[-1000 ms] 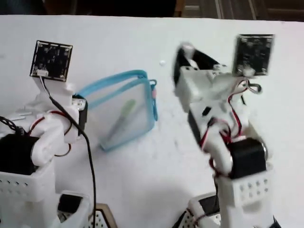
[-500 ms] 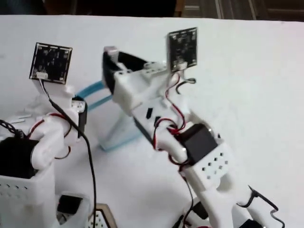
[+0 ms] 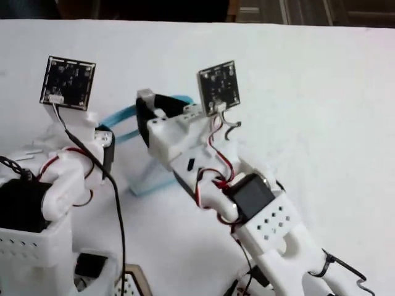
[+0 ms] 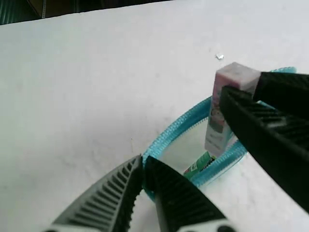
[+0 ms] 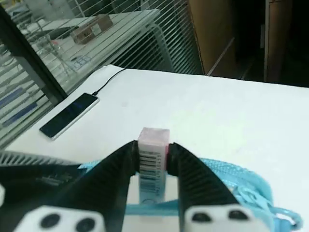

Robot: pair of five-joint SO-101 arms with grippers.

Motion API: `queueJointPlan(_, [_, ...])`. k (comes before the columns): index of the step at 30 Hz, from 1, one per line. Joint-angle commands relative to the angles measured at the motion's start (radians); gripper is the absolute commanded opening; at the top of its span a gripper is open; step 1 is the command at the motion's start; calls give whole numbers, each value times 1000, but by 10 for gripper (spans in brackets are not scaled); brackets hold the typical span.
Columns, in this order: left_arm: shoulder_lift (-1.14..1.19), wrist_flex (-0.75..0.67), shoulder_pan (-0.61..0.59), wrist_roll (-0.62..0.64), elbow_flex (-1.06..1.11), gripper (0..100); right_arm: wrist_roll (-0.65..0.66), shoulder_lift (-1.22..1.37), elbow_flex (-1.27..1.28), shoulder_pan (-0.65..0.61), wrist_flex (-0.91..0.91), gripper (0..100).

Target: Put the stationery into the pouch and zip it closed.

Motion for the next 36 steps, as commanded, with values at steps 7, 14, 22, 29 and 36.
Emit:
queueJointPlan(7, [10, -15, -7, -9, 46, 22, 25, -193, -2, 22, 62, 383])
queueJointPlan(14, [10, -15, -7, -9, 46, 22, 29, -262, 8, 280, 85, 383])
queueJointPlan(22, [8, -15, -7, -9, 46, 22, 390, -120, 394, 467, 90, 383])
queueJointPlan(29, [10, -14, -7, -9, 46, 22, 499, -156, 750, 371, -246, 383])
queueJointPlan(36, [10, -14, -7, -9, 46, 22, 393, -163, 898, 337, -639, 383])
